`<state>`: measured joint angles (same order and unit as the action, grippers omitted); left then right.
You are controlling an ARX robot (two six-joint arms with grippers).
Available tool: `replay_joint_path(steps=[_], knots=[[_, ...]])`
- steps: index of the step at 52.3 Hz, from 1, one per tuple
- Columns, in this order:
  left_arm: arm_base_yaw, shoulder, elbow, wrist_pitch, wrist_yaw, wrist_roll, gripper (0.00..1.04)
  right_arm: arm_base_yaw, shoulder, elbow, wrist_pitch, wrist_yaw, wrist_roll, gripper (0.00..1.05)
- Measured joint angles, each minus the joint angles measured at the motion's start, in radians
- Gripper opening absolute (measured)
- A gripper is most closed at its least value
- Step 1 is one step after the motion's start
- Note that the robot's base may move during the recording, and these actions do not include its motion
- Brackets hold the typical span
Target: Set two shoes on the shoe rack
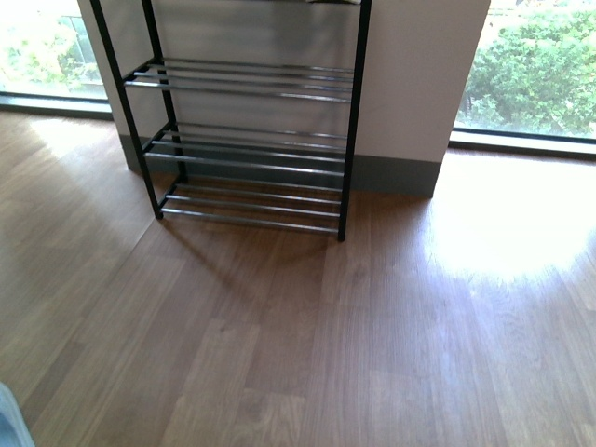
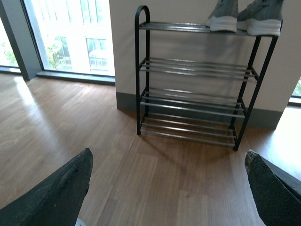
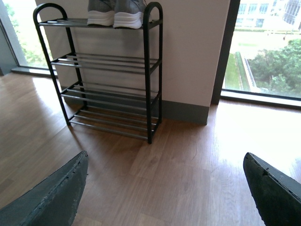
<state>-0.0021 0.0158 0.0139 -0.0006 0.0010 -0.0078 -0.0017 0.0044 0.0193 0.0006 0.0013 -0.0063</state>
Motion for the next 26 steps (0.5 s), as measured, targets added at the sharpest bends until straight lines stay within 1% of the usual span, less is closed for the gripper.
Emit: replay_joint_path(steps=[26], knots=[[0.000,0.000,0.000,0.000,-0.001,0.000,0.95,0.000,0.000,0.000,-0.001,-0.001,0.000,0.96]])
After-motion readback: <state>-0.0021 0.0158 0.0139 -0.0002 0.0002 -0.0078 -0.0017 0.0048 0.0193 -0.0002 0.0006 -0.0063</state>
